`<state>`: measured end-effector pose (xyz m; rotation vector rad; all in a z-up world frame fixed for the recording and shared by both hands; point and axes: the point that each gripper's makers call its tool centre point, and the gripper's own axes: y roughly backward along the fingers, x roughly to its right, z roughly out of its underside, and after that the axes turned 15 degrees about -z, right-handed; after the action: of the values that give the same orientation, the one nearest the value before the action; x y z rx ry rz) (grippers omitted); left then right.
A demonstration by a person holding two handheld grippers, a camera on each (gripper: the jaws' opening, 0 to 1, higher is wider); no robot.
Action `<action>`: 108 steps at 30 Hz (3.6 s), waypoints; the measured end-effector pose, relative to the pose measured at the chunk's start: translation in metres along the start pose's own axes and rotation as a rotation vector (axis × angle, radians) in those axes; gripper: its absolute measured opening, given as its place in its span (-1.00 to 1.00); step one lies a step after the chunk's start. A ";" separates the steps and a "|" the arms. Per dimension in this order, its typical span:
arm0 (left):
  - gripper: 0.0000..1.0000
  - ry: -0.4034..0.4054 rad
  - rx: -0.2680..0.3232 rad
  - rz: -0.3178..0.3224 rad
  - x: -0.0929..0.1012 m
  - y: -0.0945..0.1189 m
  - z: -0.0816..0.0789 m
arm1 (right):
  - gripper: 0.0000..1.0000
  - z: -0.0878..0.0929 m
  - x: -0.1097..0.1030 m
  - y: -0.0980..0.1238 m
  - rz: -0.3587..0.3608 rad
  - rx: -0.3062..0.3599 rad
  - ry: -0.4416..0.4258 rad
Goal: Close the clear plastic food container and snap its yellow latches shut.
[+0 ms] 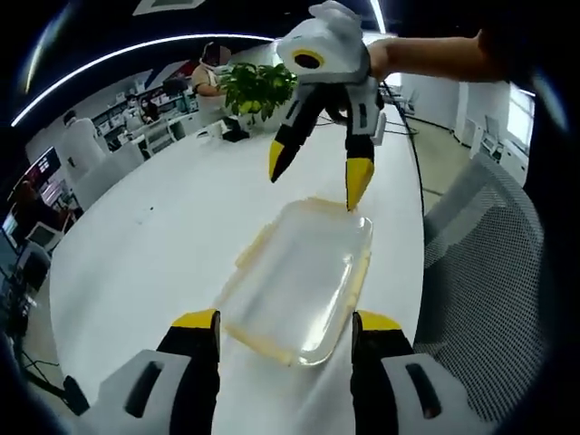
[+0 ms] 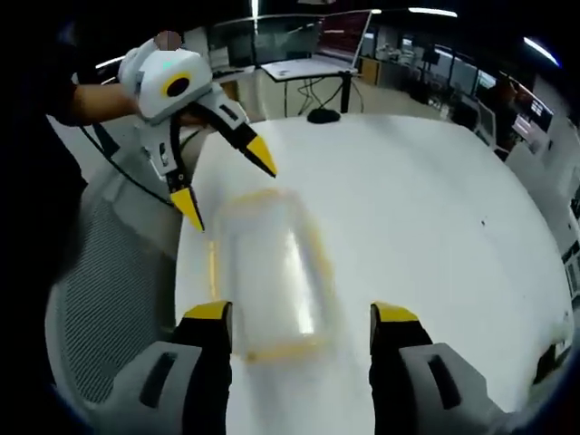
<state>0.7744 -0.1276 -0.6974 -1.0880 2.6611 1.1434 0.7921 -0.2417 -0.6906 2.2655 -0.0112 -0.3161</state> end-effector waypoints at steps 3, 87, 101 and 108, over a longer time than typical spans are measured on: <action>0.07 0.012 -0.003 -0.004 -0.001 0.001 0.002 | 0.16 0.005 -0.003 0.003 0.014 0.011 -0.010; -0.09 0.123 -0.033 -0.066 -0.018 -0.036 0.015 | -0.10 0.031 0.009 -0.019 0.223 0.238 -0.223; -0.09 0.123 -0.040 -0.070 -0.039 -0.054 0.008 | -0.09 0.024 0.038 -0.015 0.234 0.237 -0.230; -0.09 0.124 -0.040 -0.072 -0.050 -0.063 0.005 | -0.09 0.021 0.052 -0.014 0.235 0.232 -0.232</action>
<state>0.8502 -0.1251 -0.7252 -1.2918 2.6753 1.1574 0.8363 -0.2536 -0.7257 2.4115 -0.4525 -0.4697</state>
